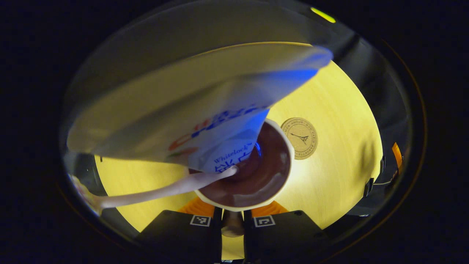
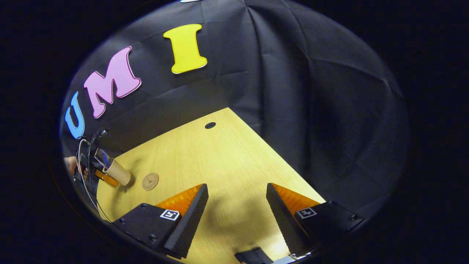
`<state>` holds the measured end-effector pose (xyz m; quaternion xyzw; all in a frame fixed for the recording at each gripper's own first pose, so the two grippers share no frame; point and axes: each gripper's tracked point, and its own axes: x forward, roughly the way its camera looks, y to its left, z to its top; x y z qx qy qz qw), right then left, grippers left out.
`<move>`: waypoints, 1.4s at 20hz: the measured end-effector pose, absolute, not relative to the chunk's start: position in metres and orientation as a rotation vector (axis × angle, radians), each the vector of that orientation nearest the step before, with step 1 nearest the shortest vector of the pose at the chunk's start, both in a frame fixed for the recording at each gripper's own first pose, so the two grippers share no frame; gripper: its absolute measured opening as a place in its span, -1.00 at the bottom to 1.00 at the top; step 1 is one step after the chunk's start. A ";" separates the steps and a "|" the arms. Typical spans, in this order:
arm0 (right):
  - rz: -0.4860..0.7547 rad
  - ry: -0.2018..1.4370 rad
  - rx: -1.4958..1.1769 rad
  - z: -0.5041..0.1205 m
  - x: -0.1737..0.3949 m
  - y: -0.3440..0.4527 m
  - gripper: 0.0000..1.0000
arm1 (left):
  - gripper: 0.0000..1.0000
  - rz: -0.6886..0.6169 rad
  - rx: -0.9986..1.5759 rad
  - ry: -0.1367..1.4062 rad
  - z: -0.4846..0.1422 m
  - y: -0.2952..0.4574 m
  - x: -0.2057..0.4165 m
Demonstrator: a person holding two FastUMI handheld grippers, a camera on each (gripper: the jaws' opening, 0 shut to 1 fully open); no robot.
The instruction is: Put the toothbrush and toothpaste on the desktop into the cup, then pick up the cup and place it on the coaster on the desktop.
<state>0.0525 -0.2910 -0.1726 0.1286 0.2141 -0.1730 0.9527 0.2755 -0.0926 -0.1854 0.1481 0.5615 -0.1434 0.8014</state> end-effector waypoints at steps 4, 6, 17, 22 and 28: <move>-0.379 0.432 0.262 -0.175 0.037 -0.301 0.96 | -0.43 -0.360 0.363 1.212 -0.190 -0.126 0.272; -0.395 0.432 0.270 -0.176 0.029 -0.305 0.96 | -0.43 -0.386 0.384 1.213 -0.191 -0.142 0.270; -0.455 0.440 0.310 -0.187 -0.013 -0.315 0.97 | -0.43 -0.444 0.463 1.205 -0.205 -0.204 0.273; -0.461 0.449 0.316 -0.191 -0.020 -0.316 0.96 | -0.51 -0.423 0.471 1.212 -0.212 -0.207 0.273; -0.455 0.451 0.312 -0.192 -0.021 -0.317 0.97 | -0.38 -0.422 0.467 1.204 -0.214 -0.211 0.273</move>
